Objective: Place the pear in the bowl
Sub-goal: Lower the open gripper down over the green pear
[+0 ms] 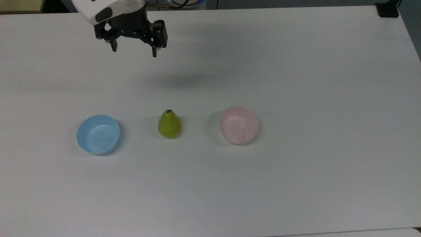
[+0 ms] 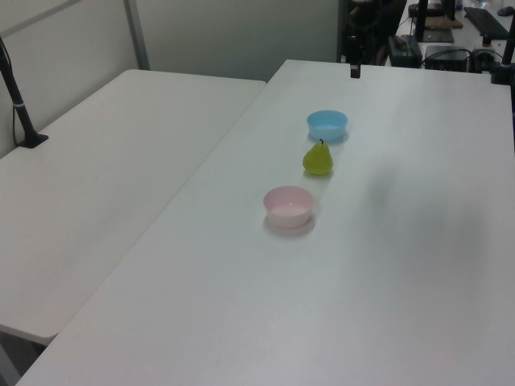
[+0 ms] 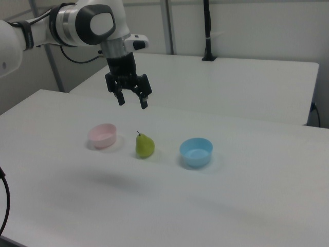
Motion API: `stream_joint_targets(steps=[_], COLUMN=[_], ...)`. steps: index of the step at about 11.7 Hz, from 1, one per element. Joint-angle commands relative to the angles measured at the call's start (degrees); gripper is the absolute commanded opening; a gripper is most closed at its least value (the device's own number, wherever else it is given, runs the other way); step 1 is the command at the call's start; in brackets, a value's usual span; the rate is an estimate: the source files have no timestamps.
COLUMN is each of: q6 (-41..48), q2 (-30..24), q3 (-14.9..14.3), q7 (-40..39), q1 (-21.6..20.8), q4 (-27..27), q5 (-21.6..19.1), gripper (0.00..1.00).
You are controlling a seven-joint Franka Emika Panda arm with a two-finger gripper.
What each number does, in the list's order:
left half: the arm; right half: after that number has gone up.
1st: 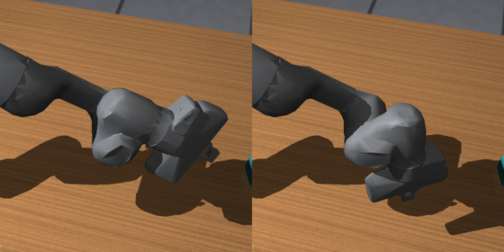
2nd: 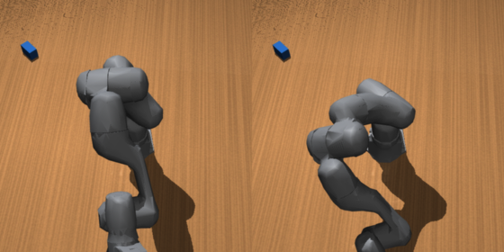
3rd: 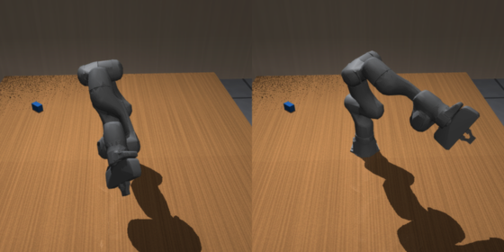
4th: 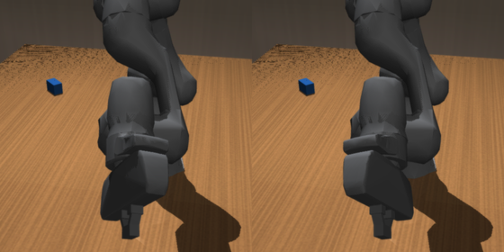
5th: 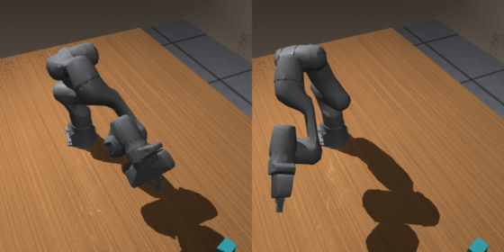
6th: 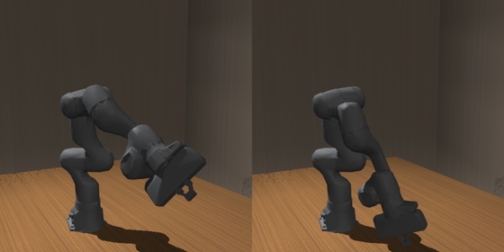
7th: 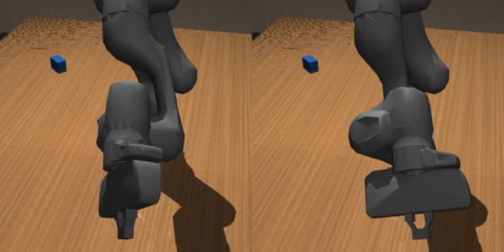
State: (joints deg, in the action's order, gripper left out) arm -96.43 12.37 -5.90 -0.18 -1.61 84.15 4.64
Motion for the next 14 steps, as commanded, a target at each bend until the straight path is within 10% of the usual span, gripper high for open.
stream_joint_targets(steps=[1,14], q6=[0.0,-9.0], q2=[-1.1,10.5], q3=[-0.2,0.0], q7=[1.1,1.9], q1=[-0.2,-5.7], q4=[0.6,0.5], q5=[-2.3,-2.2], gripper=[1.00,1.00])
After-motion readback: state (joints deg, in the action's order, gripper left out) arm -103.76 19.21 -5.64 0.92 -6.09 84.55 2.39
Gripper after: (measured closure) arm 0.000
